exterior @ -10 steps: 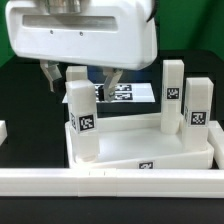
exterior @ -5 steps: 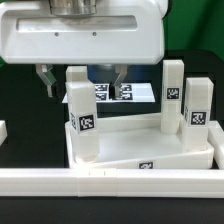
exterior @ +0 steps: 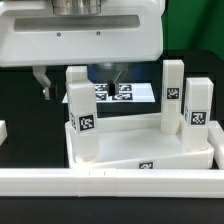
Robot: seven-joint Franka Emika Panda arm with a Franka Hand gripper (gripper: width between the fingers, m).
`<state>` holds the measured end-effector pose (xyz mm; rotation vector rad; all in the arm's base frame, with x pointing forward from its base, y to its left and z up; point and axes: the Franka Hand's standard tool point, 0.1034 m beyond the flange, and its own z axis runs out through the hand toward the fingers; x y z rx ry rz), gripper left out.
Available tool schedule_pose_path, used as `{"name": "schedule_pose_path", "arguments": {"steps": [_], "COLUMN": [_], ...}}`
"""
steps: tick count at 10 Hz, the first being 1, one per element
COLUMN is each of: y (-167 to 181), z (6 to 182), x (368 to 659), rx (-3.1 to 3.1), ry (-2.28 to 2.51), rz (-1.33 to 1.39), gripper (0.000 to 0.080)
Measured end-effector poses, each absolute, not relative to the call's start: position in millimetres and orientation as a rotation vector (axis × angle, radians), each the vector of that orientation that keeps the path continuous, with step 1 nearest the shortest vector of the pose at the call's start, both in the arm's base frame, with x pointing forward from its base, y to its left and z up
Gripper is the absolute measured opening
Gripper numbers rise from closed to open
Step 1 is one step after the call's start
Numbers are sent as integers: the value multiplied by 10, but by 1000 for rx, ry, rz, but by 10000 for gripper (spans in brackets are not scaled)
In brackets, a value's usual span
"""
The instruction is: Assemble desk
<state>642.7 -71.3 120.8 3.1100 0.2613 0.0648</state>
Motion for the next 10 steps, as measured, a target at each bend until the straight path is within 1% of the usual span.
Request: {"name": "schedule_pose_path", "arguments": {"steps": [1, 2, 3, 4, 5, 8, 10], "y": [-718, -718, -719, -719, -721, -723, -724], "z": [1208, 1208, 1208, 1208, 1205, 1204, 1195], "x": [6426, 6426, 6426, 6426, 6424, 6422, 6419], "rx": [3108, 3109, 3109, 3109, 3110, 3120, 3123], "ry": [280, 275, 275, 275, 269, 151, -199], "rz": [65, 65, 64, 64, 64, 65, 67], "gripper": [649, 546, 411, 411, 290, 290, 290]}}
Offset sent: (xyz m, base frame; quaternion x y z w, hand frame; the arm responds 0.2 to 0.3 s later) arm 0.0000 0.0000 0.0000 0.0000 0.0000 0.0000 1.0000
